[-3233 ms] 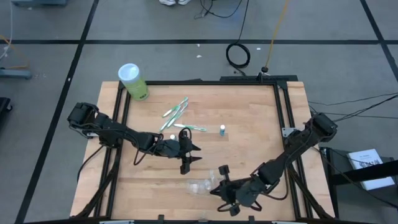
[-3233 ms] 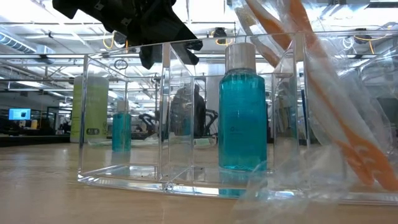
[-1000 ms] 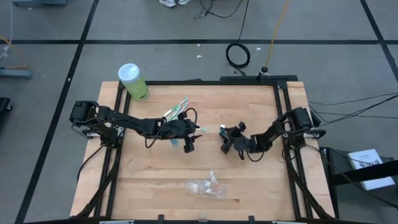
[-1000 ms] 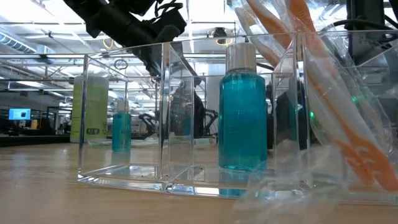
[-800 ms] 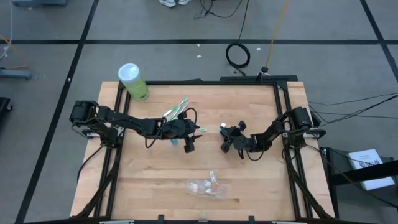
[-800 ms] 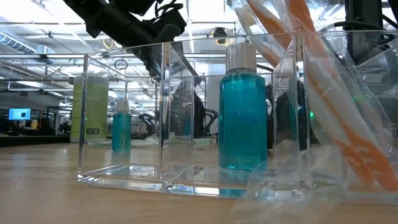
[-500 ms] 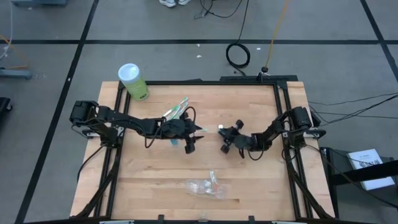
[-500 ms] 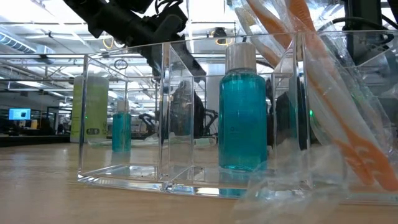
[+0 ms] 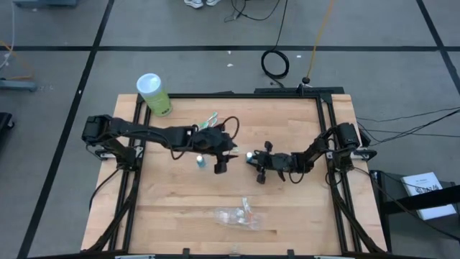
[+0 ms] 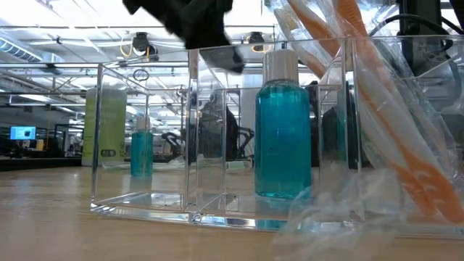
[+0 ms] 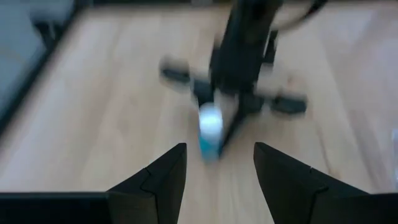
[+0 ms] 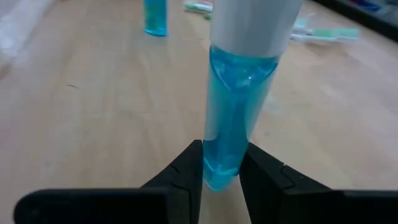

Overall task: Pick & Place toothbrushing station
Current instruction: Put the mouthwash bottle into the transparent organizer

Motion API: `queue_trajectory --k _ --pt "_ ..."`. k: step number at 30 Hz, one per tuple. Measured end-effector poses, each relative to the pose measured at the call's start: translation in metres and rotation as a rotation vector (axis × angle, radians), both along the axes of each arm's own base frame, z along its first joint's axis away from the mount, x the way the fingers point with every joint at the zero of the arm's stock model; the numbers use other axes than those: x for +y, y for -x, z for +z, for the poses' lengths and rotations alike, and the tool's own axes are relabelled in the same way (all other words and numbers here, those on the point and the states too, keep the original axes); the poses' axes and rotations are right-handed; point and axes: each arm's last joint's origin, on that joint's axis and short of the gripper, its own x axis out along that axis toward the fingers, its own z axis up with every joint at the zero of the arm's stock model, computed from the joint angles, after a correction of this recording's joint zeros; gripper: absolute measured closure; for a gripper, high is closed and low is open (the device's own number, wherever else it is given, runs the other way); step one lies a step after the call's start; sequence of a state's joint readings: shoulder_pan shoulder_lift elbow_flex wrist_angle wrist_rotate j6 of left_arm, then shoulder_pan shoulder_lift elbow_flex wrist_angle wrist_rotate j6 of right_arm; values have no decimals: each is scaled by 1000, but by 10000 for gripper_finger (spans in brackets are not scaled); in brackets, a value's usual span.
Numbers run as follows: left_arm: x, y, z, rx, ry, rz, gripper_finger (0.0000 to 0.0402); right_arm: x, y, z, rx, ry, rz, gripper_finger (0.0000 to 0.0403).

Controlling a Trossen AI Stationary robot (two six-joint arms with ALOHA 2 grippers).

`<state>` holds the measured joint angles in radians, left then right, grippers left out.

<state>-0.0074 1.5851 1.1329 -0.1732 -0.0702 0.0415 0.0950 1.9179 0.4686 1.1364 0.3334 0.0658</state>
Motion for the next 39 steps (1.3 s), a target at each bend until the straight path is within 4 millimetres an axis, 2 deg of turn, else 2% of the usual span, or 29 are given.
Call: queue_trajectory --k 4,7,14,26,39 --pt "-1 -4 14 -35 -72 -113 206 0 -1 1 -8 -21 15 327" --pt "-2 -8 12 -44 -85 -143 206 1 -5 3 -19 -27 47 327" --pt "-1 -29 -28 33 -97 -137 206 2 -15 7 -26 -26 72 326" --pt "9 -47 -63 55 -1 -149 206 4 -16 6 -1 -32 94 327" --pt "13 -46 -59 48 -1 -181 206 4 -15 4 19 -31 93 326"
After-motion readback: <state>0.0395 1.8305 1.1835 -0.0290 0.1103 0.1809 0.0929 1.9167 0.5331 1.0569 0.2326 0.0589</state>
